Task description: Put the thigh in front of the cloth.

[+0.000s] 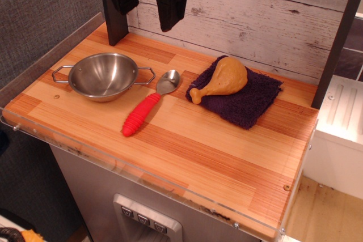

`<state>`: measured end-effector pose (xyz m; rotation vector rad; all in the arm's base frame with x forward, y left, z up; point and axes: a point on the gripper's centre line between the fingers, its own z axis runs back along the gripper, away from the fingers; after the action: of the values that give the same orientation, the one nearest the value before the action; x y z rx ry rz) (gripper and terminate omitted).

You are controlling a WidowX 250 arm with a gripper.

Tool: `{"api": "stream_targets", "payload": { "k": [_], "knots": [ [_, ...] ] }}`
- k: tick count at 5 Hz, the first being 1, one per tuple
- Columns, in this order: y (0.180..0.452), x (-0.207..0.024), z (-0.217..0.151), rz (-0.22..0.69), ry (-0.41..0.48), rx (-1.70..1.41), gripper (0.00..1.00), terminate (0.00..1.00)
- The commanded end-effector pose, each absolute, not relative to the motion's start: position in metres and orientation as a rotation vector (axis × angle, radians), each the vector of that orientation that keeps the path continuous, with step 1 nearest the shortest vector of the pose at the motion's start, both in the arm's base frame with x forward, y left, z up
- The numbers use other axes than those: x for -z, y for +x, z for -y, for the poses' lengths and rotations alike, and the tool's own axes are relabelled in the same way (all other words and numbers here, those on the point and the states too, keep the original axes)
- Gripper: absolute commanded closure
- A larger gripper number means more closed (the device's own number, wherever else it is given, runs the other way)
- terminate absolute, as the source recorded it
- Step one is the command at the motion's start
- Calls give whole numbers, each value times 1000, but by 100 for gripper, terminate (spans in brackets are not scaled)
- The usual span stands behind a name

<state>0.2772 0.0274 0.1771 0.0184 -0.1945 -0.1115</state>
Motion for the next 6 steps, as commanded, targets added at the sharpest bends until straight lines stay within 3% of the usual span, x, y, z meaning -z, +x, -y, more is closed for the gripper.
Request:
{"api": "stream_targets", "payload": {
  "k": [1,3,4,6],
  "knots": [
    [277,-177,-27,195,18,112,0,0],
    [321,-122,-18,221,52,185,0,0],
    [341,-90,-9,186,53,275,0,0],
    [354,-62,-1,172,7,295,0,0]
  ]
}}
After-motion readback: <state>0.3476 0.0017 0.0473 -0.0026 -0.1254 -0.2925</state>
